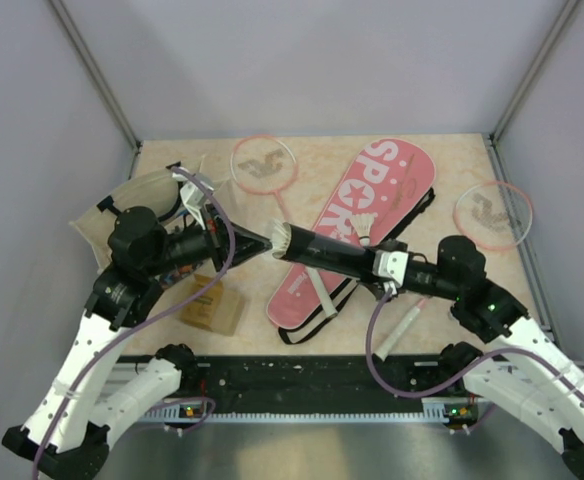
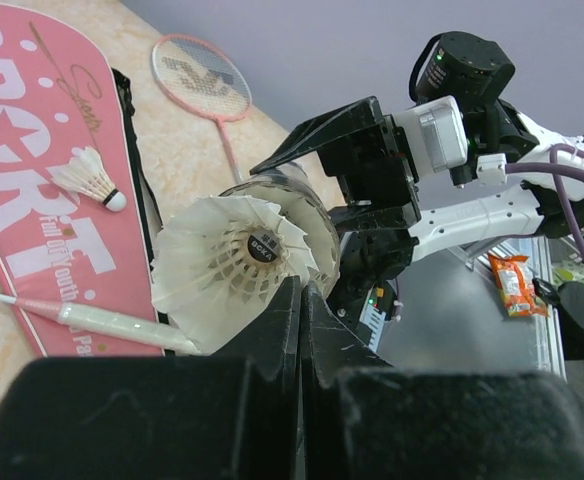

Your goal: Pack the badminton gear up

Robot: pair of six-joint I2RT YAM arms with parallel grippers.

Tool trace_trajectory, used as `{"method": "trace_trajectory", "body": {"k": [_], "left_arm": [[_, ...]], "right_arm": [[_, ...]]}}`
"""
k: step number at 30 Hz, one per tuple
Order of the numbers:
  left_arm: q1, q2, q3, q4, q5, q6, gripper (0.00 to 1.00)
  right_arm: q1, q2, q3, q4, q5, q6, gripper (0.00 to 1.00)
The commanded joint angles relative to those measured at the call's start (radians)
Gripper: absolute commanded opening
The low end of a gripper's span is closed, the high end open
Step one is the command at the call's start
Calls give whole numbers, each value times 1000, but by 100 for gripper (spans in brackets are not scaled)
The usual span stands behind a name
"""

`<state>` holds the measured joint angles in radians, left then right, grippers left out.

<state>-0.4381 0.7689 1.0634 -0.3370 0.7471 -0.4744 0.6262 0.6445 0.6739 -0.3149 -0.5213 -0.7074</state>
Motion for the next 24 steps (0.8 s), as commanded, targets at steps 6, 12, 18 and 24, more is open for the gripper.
{"method": "trace_trajectory", "body": {"k": [6, 12, 18, 24], "left_arm": [[-4, 26, -65, 148, 58, -38, 0], [-11, 52, -138, 217, 70, -87, 0], [-19, 63, -172, 233, 61, -82, 0], [-28, 84, -180, 228, 86, -70, 0]], "right_arm": [[12, 27, 41, 111, -65, 89, 40], [17, 21, 30, 161, -69, 112, 40], [18, 38, 13, 174, -83, 105, 40], [20, 50, 3, 188, -83, 91, 40]]}}
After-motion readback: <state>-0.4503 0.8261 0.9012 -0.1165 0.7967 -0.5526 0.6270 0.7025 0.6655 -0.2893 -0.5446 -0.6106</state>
